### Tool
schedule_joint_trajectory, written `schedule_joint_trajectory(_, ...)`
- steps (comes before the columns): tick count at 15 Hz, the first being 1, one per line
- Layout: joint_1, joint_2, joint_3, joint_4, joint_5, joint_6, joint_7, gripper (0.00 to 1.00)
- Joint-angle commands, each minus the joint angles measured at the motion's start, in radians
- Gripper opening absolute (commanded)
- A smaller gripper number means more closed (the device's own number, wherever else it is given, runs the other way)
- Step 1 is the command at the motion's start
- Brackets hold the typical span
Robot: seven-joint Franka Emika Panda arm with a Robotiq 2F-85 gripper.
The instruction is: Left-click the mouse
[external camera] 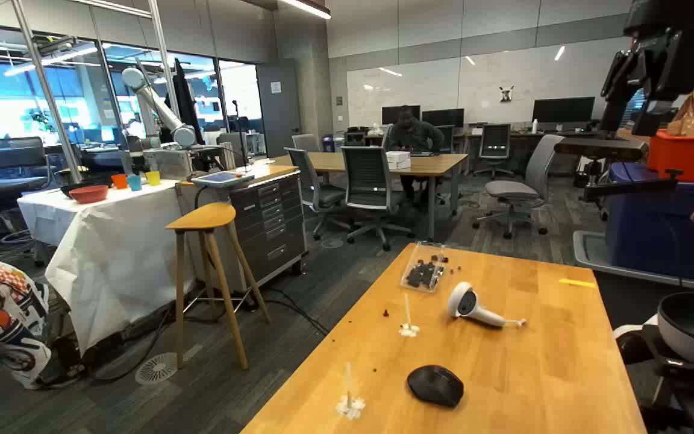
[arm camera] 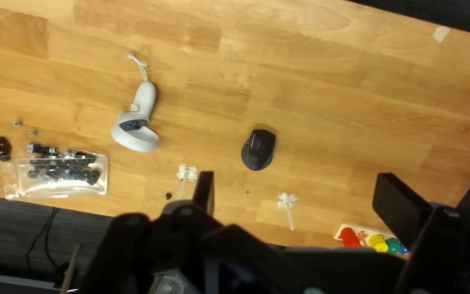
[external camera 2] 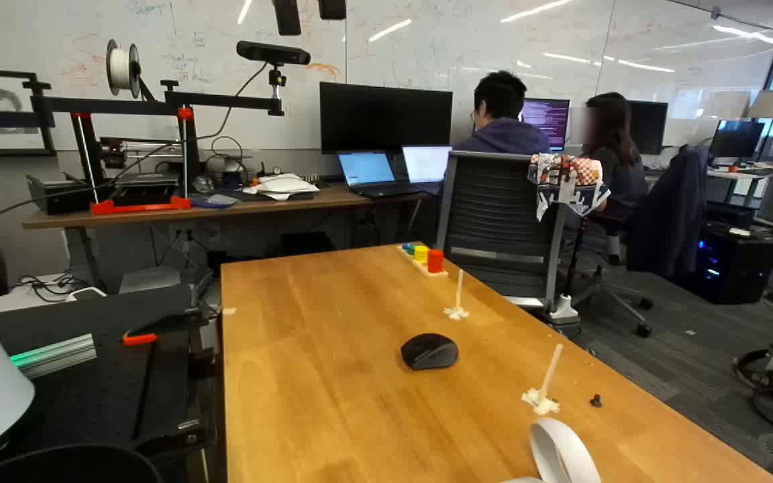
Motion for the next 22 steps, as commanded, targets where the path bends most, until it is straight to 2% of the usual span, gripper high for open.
schedule_joint_trajectory(1, 0.003, 0.000, -0.002, 0.006, -0.001, -0.003, 0.002, 1.00)
schedule_joint_trajectory(15, -0.006, -0.002, 0.000, 0.012, -0.015, 0.017, 0.009, 1.00)
schedule_joint_trajectory(17, -0.010, 0.008, 0.005, 0.014, -0.020, 0.057, 0.020, 1.00)
schedule_joint_trajectory(22, -0.018, 0.066, 0.024, 0.003, -0.043, 0.268, 0.064, 1.00)
